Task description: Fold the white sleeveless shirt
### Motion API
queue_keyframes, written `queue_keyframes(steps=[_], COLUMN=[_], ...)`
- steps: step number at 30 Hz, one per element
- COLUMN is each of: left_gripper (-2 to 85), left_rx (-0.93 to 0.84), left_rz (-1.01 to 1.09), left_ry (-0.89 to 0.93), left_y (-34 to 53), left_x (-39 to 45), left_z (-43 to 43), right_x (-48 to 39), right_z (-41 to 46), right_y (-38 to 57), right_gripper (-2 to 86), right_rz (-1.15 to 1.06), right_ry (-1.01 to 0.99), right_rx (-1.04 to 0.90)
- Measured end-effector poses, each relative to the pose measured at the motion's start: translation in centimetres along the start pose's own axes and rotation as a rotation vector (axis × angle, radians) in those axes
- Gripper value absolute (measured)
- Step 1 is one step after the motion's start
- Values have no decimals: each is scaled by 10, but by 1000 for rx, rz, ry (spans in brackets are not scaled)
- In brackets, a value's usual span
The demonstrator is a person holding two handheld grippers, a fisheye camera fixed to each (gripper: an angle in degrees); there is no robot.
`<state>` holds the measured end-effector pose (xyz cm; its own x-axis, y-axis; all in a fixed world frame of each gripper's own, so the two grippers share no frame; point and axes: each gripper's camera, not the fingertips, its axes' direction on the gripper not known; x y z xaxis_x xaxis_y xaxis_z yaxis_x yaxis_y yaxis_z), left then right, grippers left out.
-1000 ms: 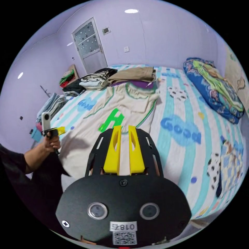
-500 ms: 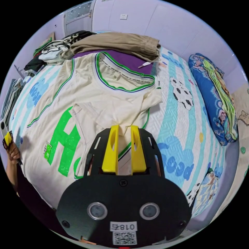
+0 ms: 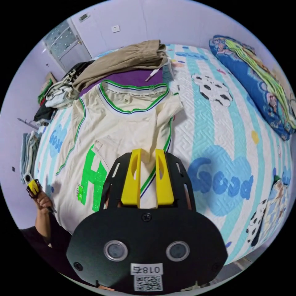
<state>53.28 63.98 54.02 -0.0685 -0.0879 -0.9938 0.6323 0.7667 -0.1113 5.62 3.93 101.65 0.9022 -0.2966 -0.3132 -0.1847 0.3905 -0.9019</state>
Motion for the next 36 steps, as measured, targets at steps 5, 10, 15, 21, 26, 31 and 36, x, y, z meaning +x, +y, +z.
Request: queue_keyframes(steps=[5, 10, 15, 21, 26, 31, 36], left_gripper=[-10, -10, -10, -10, -10, -10, -10], left_rx=[36, 48, 62, 78, 97, 94, 73], left_rz=[-32, -33, -37, -38, -44, -58, -59], left_ry=[35, 44, 54, 68, 70, 73, 85], left_y=[2, 2, 3, 3, 3, 5, 5], left_x=[-13, -20, -25, -30, -35, -41, -41], left_z=[-19, -35, -48, -64, -76, -82, -84], right_x=[13, 0, -16, -43, -64, -93, -101], right_z=[-3, -15, -44, -52, -37, -4, 41], right_y=[-2, -5, -15, -38, -57, -74, -88], right_gripper=[36, 4, -1, -1, 1, 18, 88], right_rz=[76, 42, 16, -47, -95, -218, -315], right_ry=[-73, -62, -38, 8, -98, -94, -24], right_rx=[-11, -4, 80, 81, 107, 136, 37])
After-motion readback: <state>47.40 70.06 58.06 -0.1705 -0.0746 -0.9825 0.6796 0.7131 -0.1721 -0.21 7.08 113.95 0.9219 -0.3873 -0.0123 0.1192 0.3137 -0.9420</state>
